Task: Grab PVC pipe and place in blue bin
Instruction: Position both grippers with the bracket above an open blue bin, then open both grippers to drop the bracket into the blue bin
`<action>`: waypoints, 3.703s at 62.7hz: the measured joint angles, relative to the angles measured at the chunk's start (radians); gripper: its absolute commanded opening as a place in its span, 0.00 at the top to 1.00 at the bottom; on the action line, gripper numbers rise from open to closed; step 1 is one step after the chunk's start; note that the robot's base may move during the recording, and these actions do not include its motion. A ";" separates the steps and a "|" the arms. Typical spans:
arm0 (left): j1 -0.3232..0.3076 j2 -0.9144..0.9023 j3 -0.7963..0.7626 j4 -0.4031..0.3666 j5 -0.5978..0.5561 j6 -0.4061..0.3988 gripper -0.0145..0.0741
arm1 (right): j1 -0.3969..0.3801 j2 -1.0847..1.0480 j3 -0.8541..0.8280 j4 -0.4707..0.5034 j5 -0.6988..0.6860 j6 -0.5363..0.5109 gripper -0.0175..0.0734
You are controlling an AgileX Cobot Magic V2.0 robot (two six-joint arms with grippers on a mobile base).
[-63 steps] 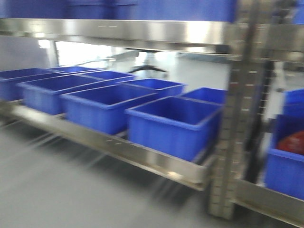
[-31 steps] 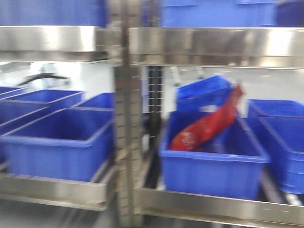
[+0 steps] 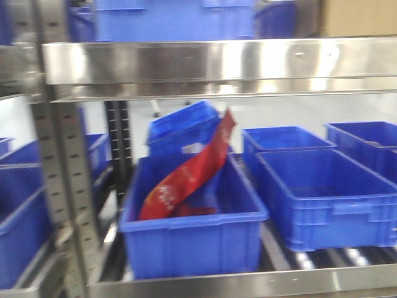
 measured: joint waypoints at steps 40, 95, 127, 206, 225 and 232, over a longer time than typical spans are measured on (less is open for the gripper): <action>0.000 0.000 0.000 0.000 0.000 0.000 0.96 | 0.000 0.000 0.000 0.000 0.000 0.000 0.99; 0.000 0.000 0.000 0.000 -0.004 0.000 0.96 | 0.000 0.000 0.000 0.000 0.000 0.000 0.99; 0.000 0.000 0.000 0.000 -0.006 0.000 0.96 | 0.000 0.000 0.000 0.007 -0.086 0.000 0.99; -0.158 1.056 -1.059 0.108 0.061 0.002 0.92 | 0.229 1.154 -0.967 0.120 -0.096 -0.069 0.92; -0.158 1.091 -1.084 0.104 0.114 0.002 0.50 | 0.229 1.213 -1.021 0.158 -0.018 -0.070 0.51; -0.158 1.091 -1.087 0.102 0.114 0.002 0.48 | 0.229 1.213 -1.024 0.158 -0.018 -0.070 0.50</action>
